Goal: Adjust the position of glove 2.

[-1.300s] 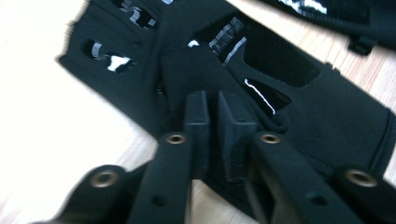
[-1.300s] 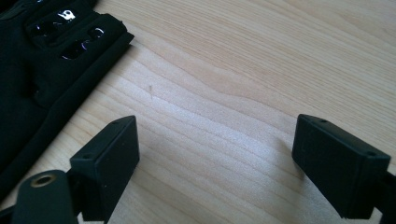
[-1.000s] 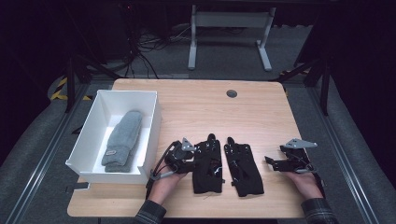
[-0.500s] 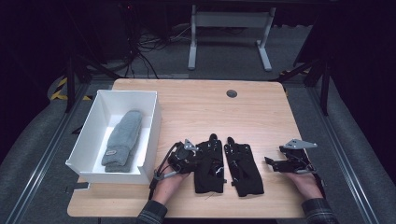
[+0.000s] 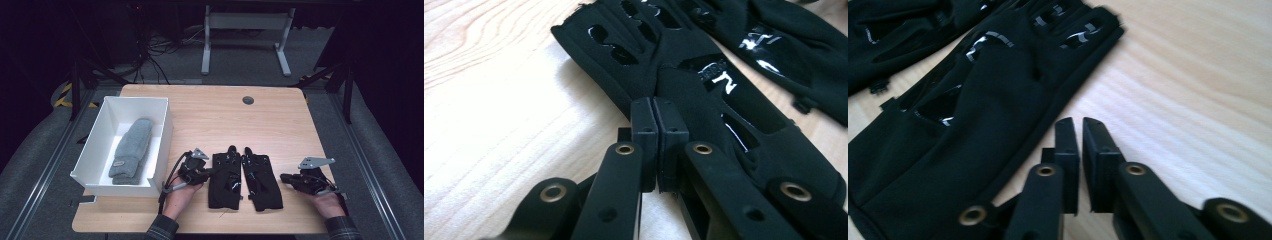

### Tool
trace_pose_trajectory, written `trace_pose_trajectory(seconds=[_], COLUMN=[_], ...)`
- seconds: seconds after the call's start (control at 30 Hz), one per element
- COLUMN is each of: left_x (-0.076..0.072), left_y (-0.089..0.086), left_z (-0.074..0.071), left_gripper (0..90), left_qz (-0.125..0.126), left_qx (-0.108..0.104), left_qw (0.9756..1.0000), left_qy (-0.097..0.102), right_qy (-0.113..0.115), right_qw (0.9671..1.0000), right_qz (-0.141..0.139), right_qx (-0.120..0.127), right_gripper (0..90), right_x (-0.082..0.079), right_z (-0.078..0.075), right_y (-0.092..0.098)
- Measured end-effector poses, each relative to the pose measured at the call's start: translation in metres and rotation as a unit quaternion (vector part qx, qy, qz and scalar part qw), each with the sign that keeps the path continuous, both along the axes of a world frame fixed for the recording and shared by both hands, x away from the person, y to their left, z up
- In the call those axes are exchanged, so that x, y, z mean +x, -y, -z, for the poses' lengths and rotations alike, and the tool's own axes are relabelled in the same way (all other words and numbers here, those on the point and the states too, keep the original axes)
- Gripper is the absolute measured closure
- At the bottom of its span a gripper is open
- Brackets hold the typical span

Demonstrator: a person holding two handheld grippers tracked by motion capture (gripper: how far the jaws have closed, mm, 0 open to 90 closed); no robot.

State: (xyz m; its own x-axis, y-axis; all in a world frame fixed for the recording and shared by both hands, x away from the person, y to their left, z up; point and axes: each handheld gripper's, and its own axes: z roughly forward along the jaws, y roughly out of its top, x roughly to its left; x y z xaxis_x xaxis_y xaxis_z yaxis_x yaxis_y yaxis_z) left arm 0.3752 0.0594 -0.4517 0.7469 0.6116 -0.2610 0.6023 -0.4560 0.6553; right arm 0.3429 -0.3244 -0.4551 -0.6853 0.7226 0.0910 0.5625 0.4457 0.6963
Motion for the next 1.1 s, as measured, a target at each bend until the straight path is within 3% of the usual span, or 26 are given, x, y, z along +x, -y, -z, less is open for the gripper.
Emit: trace_pose_trajectory(seconds=[0.13, 0.33, 0.77, 0.97, 1.1], left_x=[-0.003, -0.003, -0.001, 0.0, -0.001], left_y=[-0.002, -0.004, -0.01, -0.011, -0.009], left_z=[-0.002, -0.004, -0.016, -0.028, -0.032], left_gripper=[89.4, 89.4, 89.5, 89.6, 89.6], left_qz=[0.005, 0.01, 0.014, 0.02, 0.028], left_qx=[-0.015, -0.044, -0.092, -0.133, -0.143], left_qw=[0.9999, 0.9989, 0.9956, 0.9909, 0.9894], left_qy=[-0.007, -0.011, 0.001, -0.001, 0.0], right_qy=[-0.013, -0.016, -0.012, -0.016, -0.014], right_qw=[0.9996, 0.9991, 0.997, 0.9955, 0.9945], right_qz=[-0.025, -0.038, -0.077, -0.093, -0.104], right_qx=[0.002, 0.001, 0.004, 0.009, 0.006], right_gripper=[88.5, 90.0, 90.0, 90.0, 90.0], right_x=[0.001, -0.001, -0.003, -0.001, -0.001], right_z=[0.002, 0.003, 0.002, 0.004, 0.004], right_y=[-0.009, -0.015, -0.037, -0.049, -0.057])
